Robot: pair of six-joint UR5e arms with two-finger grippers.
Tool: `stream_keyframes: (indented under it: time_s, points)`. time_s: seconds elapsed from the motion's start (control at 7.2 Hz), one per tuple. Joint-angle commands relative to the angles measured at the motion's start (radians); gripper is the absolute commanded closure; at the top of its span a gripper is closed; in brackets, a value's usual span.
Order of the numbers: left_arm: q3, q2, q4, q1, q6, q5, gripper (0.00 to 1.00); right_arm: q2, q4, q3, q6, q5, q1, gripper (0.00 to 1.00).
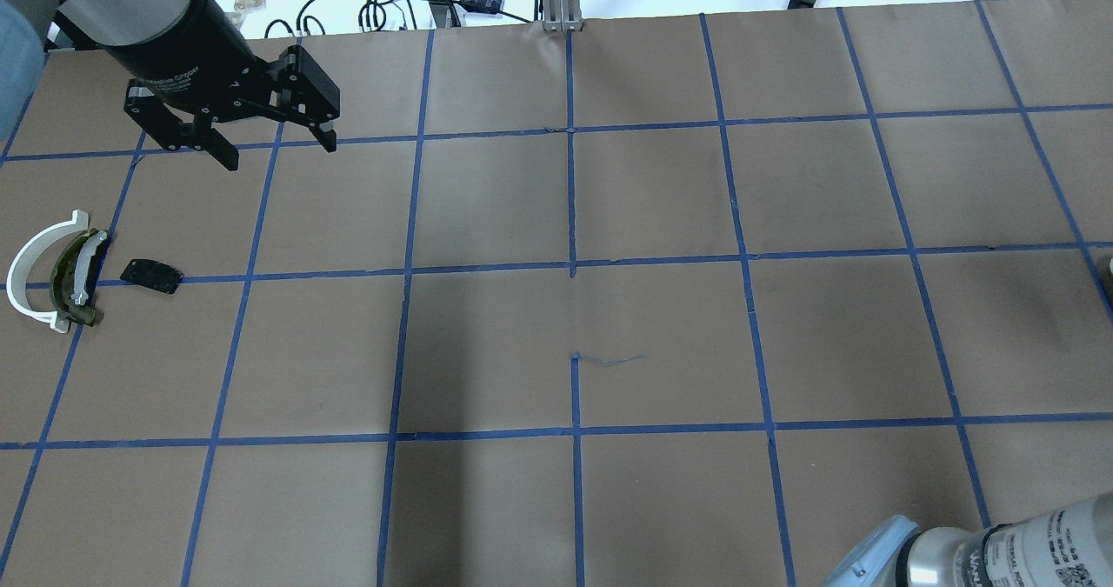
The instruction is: Place bearing gear from tray to pile
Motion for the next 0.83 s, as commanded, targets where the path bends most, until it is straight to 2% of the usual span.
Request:
stream_keyframes:
  time_s: [0.0, 0.14, 0.56, 0.69]
  points:
    - [-0.001, 0.0, 0.0, 0.0, 0.001, 0.0, 0.0, 0.054, -0.185, 0.1, -0.041, 0.001, -0.049, 0.02]
    - [-0.001, -0.003, 0.002, 0.0, 0.004, 0.0, 0.0, 0.068, -0.279, 0.146, -0.037, 0.0, -0.049, 0.03]
    - [-0.004, -0.001, 0.004, 0.0, 0.005, 0.0, 0.0, 0.068, -0.298, 0.171, -0.028, 0.001, -0.051, 0.05]
    - [-0.004, 0.0, 0.004, 0.0, 0.005, 0.0, 0.0, 0.068, -0.296, 0.173, -0.026, 0.003, -0.049, 0.1]
